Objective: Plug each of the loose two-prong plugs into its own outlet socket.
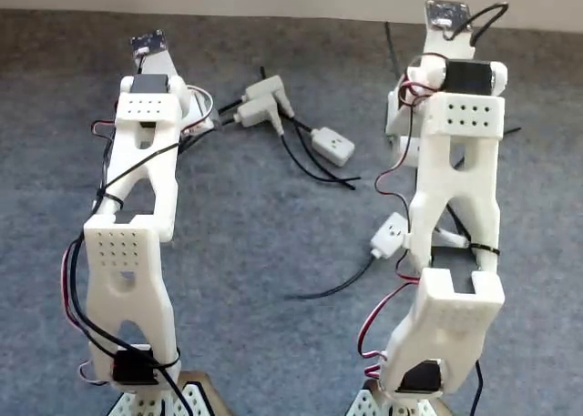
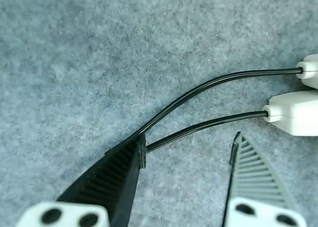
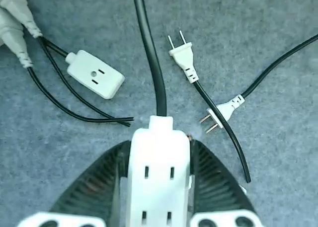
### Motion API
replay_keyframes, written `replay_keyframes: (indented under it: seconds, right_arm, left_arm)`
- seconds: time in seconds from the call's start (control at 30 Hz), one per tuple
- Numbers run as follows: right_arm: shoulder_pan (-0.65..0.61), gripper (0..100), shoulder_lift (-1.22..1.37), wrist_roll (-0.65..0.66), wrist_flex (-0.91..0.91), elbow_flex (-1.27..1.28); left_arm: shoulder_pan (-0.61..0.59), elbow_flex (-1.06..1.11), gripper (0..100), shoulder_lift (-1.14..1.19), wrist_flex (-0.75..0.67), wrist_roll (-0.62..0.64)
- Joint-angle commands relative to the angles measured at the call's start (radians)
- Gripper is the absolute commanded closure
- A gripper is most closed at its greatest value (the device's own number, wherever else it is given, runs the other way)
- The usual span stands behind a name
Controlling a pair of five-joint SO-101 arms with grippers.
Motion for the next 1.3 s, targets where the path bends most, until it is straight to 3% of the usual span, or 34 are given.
replay_keyframes:
  seconds: [0.0,0.2,0.43,0.63,0.77,0.93,1.27]
  right_arm:
    - [-0.05,95.1,-0.024,0.005,0.051,-0.097]
    - [-0.108,95.1,-0.024,0.006,0.065,-0.22]
    - [-0.282,95.1,-0.021,0.006,0.061,0.087]
    - [-0.49,95.1,-0.022,-0.011,0.059,0.119]
    - [-0.582,95.1,0.007,-0.112,0.018,0.128]
    - [-0.602,95.1,0.171,-0.204,-0.084,0.122]
    - [-0.599,95.0,0.509,-0.689,-0.291,-0.016]
  left_arm:
    - [-0.013,-0.01,72,-0.027,-0.015,0.006]
    - [-0.015,-0.01,72,-0.025,-0.015,0.006]
    - [-0.036,-0.008,72,-0.027,-0.041,0.009]
    - [-0.116,-0.01,72,-0.027,-0.054,0.157]
    - [-0.202,-0.01,72,-0.027,-0.074,0.23]
    - [-0.289,-0.007,72,-0.024,-0.072,0.338]
    - [-0.297,-0.005,72,-0.022,-0.072,0.365]
